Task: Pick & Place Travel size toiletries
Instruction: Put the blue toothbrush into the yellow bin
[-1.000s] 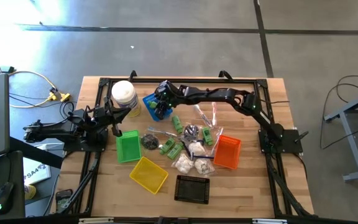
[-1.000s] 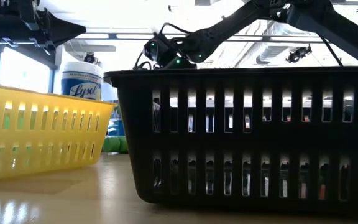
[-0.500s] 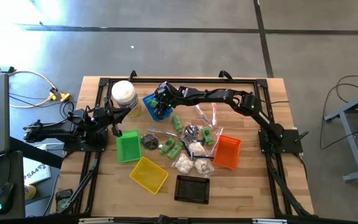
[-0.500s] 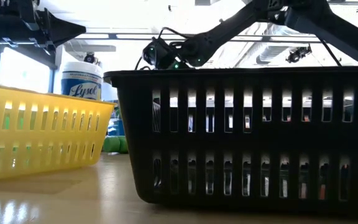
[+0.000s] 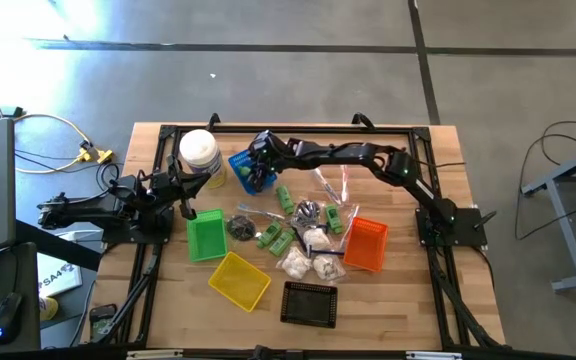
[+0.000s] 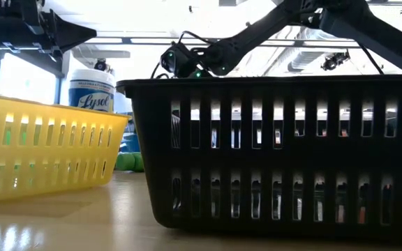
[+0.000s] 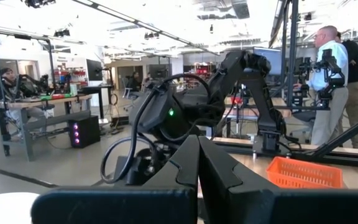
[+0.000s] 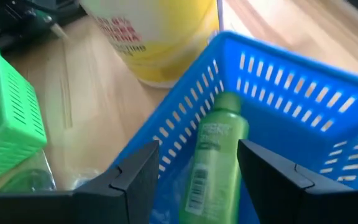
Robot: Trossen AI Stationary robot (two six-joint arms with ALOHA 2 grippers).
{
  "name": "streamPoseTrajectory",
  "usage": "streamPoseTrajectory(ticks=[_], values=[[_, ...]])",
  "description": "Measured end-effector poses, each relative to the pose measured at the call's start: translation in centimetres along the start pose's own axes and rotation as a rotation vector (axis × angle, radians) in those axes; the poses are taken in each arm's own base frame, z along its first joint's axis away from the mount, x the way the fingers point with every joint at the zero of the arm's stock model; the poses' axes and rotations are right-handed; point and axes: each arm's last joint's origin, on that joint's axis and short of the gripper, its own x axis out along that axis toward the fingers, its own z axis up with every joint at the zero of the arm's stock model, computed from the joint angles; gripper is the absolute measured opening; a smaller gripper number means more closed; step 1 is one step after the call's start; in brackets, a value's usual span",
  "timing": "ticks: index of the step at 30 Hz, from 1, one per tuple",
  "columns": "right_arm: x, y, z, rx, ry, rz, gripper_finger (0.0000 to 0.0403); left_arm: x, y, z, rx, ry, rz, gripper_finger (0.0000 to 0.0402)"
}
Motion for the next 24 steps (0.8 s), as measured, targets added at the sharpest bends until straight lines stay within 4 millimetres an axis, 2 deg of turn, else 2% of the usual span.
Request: streamPoseTrajectory(ticks=[5, 11, 15, 20, 24], values=[[-1.8, 0.7, 1.5, -0.054, -0.036, 0.023, 0.0201, 0.0, 0.0, -0.1, 0.002, 0.006, -0.001, 0.0000], [-8.2, 2.8, 5.7, -0.168, -0.148, 0.062, 0.0171, 0.0, 0.0, -0.1, -0.003, 0.010, 0.000, 0.0000], [-12.2, 4.3, 7.8, -0.247, -0.244, 0.181, 0.0119, 0.0, 0.0, -0.3, 0.002, 0.027, 0.013, 0.0000], [-16.9, 5.3, 9.1, -0.291, -0.349, 0.307, 0.0020, 0.0, 0.1, -0.3, 0.005, 0.036, 0.035, 0.0000], [-20.4, 5.9, 9.0, -0.308, -0.396, 0.290, 0.0006, 0.0, 0.1, -0.4, 0.008, 0.038, 0.036, 0.0000]])
